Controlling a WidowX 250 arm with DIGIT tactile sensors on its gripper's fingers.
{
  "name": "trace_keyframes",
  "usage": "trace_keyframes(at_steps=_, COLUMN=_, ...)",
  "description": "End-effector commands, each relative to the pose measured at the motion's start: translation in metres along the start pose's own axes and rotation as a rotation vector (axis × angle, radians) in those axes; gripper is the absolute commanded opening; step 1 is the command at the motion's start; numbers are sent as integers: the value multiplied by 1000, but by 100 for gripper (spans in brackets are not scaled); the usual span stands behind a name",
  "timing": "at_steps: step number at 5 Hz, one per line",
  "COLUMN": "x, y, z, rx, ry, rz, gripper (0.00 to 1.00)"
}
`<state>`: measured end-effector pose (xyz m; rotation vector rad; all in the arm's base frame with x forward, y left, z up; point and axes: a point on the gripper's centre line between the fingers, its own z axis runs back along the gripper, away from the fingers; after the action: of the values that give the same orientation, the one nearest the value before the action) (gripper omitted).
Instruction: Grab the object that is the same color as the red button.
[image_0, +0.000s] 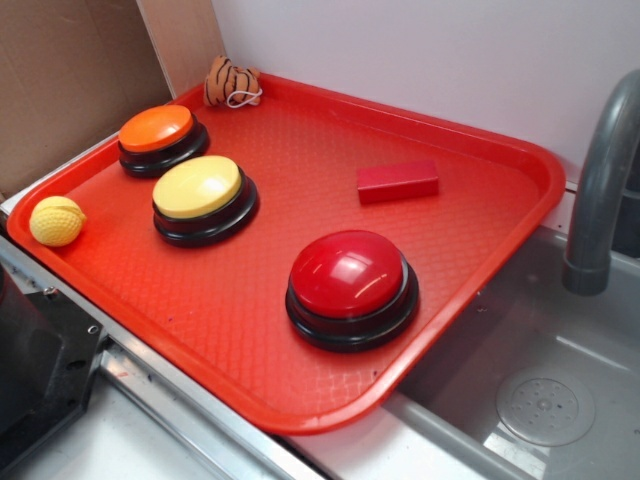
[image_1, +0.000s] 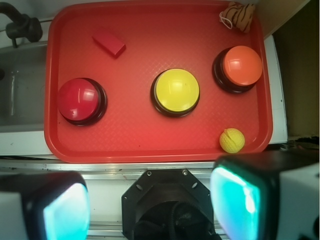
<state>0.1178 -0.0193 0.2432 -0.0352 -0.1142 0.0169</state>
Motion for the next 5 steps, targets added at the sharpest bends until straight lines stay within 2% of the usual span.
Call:
trace_keyframes(at_steps=1, x=0, y=0, z=0, rx=0, ry=0, rz=0, gripper=100)
trace_keyframes(at_steps=2, x=31, y=5, z=36, rx=-32, ry=-87, rz=-45, gripper=100)
trace_keyframes(at_steps=3, x=68, y=16, z=53, rx=-87, ry=-82, rz=-62, gripper=100)
trace_keyframes(at_steps=4, x=114, y=29, z=38, rx=-123, ry=-5, rz=-134, gripper=100)
trace_keyframes(at_steps=5, x=163, y=5, z=13, rx=-125, ry=77, rz=-280, gripper=100)
